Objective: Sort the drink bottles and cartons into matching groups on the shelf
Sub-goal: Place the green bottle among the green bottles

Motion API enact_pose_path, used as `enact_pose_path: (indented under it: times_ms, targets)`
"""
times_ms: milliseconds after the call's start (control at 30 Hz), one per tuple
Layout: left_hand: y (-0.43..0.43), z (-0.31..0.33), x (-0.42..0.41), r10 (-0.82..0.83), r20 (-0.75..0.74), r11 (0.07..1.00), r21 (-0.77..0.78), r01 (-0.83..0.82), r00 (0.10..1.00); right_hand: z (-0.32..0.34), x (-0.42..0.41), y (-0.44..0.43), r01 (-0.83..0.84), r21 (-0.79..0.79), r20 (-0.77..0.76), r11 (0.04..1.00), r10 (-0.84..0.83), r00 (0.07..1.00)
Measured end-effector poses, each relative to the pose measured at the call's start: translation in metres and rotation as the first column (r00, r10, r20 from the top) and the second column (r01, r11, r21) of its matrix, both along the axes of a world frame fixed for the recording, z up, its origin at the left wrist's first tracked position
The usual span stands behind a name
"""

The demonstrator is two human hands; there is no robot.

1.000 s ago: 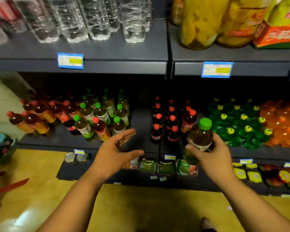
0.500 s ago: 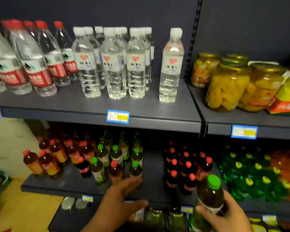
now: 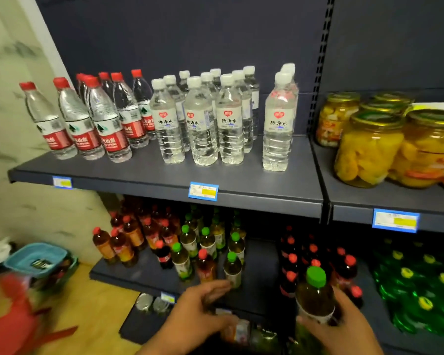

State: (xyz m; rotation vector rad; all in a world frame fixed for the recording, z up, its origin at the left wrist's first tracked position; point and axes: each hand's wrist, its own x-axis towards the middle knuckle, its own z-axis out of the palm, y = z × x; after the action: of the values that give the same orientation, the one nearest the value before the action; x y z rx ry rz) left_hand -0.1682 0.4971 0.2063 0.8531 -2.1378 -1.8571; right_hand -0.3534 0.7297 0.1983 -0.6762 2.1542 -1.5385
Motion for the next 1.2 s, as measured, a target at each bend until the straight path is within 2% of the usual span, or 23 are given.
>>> enact_pose_path:
  times_ms: [67,133,200,467,600,700,833,1067,1200]
  targets:
    - [-0.007,0.001,0.007,0.024,-0.009,0.999,-0.024,-0.025,1.0,-0.008,-0.006,-0.015,0.067,-0.038,0.061,0.997,-0.065,0.996]
    - [-0.017,0.002,0.01,0.043,-0.012,0.998,-0.051,-0.044,0.999,-0.005,-0.004,-0.031,0.061,-0.009,0.029,0.998,-0.061,0.998]
    - [-0.03,0.001,0.009,0.039,-0.018,0.996,-0.085,-0.04,0.999,-0.008,-0.001,-0.044,0.073,-0.05,0.044,0.996,-0.071,0.997]
    - [-0.104,-0.012,0.007,0.016,-0.003,0.982,-0.187,-0.016,1.0,-0.022,0.025,-0.11,0.108,0.01,0.053,0.994,-0.108,0.993]
    - [-0.154,-0.028,0.024,-0.064,0.003,0.978,-0.198,0.063,0.998,-0.021,0.059,-0.152,0.206,0.043,0.041,0.978,-0.208,0.977]
    - [-0.187,-0.041,0.045,-0.154,0.02,0.939,-0.308,0.153,0.988,-0.021,0.082,-0.178,0.255,0.069,0.076,0.965,-0.26,0.963]
    - [-0.219,-0.065,0.067,-0.167,-0.011,0.97,-0.184,0.162,0.986,-0.023,0.111,-0.211,0.311,0.109,0.06,0.944,-0.319,0.946]
    - [-0.234,-0.072,0.072,-0.16,-0.002,0.98,-0.12,0.159,0.987,-0.042,0.137,-0.226,0.349,0.137,0.04,0.927,-0.358,0.933]
    - [-0.23,-0.069,0.068,-0.189,0.002,0.972,-0.142,0.187,0.982,-0.037,0.14,-0.229,0.319,0.123,0.059,0.94,-0.328,0.943]
